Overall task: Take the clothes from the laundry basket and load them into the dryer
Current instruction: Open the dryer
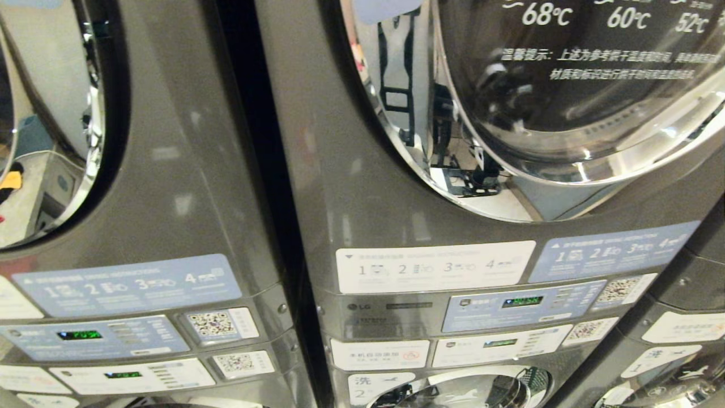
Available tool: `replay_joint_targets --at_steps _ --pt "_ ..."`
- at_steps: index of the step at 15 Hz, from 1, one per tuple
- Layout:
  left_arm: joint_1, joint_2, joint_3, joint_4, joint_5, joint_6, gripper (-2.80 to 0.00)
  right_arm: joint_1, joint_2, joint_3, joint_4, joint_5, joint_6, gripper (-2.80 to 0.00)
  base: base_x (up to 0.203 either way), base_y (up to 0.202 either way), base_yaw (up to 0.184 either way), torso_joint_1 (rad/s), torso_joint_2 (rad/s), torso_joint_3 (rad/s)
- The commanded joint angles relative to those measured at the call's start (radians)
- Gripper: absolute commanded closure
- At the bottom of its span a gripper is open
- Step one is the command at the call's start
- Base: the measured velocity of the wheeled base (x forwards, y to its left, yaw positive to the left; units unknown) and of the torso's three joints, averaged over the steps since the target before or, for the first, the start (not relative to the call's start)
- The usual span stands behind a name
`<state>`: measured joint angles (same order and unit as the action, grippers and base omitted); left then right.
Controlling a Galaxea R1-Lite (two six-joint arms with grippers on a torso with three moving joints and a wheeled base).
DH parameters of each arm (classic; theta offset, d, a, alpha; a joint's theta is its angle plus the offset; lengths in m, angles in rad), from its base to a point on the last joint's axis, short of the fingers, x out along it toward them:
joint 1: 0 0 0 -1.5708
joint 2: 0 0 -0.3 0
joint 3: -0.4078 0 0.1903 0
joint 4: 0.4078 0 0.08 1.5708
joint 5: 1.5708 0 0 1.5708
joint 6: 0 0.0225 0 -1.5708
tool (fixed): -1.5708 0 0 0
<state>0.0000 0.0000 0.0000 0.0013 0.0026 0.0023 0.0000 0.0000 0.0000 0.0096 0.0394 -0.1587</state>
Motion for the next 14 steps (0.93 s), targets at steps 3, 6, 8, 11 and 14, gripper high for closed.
replay_joint_targets --at_steps 3,6,8,11,14 --pt "0.000 0.000 0.002 0.000 0.000 -0.001 0.00 0.000 0.000 0.000 0.000 0.001 -0.001 0.00 0.000 -0.004 0.130 0.002 0.00 0.004" --pt "0.000 0.000 0.002 0.000 0.000 -0.001 0.00 0.000 0.000 0.000 0.000 0.001 -0.001 0.00 0.001 -0.003 0.031 0.002 0.00 0.001" --pt "0.000 0.000 0.002 0.000 0.000 0.001 0.00 0.000 0.000 0.000 0.000 0.002 -0.002 0.00 0.000 0.000 0.000 0.000 0.00 0.000" --pt "0.000 0.002 0.002 0.000 0.000 -0.001 0.00 0.000 0.000 0.002 0.000 0.002 -0.001 0.00 0.000 0.000 0.000 0.000 0.00 0.000" --pt "0.000 0.001 0.002 0.000 0.000 -0.001 0.00 0.000 0.000 0.002 0.000 0.005 -0.006 0.00 0.002 0.003 -0.023 0.002 0.00 0.001"
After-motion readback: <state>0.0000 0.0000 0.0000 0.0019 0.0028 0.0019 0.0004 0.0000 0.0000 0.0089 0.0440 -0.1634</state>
